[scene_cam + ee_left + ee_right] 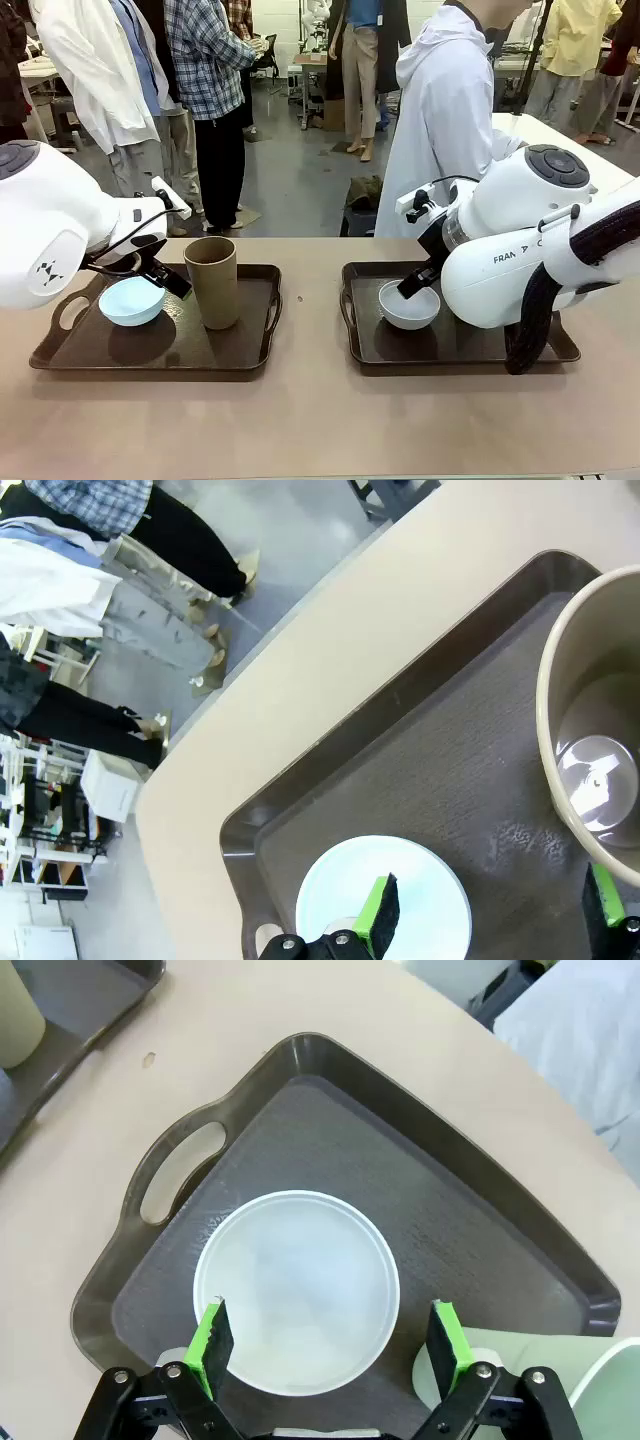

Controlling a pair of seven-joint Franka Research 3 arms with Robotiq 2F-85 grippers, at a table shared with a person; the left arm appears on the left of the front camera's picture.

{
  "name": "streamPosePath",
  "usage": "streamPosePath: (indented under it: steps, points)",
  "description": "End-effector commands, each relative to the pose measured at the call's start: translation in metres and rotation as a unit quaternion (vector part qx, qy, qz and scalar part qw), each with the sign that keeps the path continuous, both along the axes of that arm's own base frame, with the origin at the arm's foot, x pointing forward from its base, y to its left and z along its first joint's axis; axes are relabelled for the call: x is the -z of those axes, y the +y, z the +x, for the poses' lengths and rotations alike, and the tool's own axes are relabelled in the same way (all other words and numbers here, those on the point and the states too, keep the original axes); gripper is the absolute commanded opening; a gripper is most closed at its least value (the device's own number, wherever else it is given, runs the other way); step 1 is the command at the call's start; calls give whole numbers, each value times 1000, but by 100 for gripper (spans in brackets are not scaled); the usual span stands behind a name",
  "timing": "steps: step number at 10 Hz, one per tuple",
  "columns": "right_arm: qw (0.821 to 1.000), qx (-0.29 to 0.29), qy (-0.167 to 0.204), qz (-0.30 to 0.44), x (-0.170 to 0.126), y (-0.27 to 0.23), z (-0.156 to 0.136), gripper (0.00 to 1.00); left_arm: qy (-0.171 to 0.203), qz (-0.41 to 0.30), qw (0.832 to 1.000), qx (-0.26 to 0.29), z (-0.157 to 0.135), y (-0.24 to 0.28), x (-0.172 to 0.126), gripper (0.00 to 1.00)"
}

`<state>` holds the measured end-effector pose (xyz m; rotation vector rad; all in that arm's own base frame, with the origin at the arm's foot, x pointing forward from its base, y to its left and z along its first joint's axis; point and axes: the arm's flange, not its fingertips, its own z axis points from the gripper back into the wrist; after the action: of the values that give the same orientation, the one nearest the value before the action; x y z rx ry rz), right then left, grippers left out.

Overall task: Set up a tray with a mat and arrange the tableware.
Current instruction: Pick up the Picnic Bowl and Reusable plastic cup from the Handle tray in front of the human's position and hold them in the air.

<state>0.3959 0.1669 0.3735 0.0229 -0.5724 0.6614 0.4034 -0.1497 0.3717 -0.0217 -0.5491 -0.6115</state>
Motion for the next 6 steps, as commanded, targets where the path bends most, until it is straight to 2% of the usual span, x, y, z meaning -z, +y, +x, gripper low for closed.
streamPosePath:
  steps: [1,6]
  points:
    - [1000,0,0,0,0,0,0,100,0,0,1000,0,0,0,0,100]
    - [1000,0,0,0,0,0,0,100,0,0,1000,0,0,0,0,100]
